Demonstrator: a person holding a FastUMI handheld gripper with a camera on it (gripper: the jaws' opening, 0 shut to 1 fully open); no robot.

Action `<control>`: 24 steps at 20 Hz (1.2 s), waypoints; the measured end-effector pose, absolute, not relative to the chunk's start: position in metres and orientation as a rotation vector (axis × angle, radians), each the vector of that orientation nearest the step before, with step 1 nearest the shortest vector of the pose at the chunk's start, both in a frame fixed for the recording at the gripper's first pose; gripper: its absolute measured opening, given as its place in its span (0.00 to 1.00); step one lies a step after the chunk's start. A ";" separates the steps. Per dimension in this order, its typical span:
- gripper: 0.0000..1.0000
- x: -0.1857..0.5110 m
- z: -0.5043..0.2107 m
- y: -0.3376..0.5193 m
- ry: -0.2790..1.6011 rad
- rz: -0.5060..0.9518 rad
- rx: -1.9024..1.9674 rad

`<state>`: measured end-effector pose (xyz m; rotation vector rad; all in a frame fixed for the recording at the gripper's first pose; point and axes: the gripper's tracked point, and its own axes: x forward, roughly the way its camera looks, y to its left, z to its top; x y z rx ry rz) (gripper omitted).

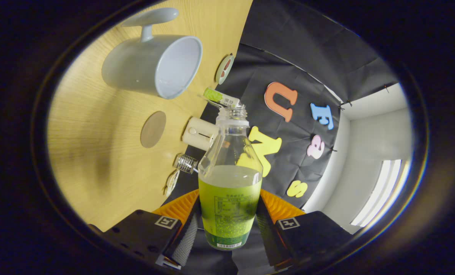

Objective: Take the bottle from table, then pour the juice into the cup, finally place the bottle on the coaster

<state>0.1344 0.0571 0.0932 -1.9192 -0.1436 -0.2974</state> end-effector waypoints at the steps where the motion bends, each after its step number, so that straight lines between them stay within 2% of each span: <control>1: 0.80 0.134 0.092 0.057 -0.139 -0.298 -1.927; 15: 0.80 0.131 0.102 0.056 -0.195 -0.338 -1.980; 24: 0.80 0.130 0.132 0.056 -0.207 -0.378 -2.040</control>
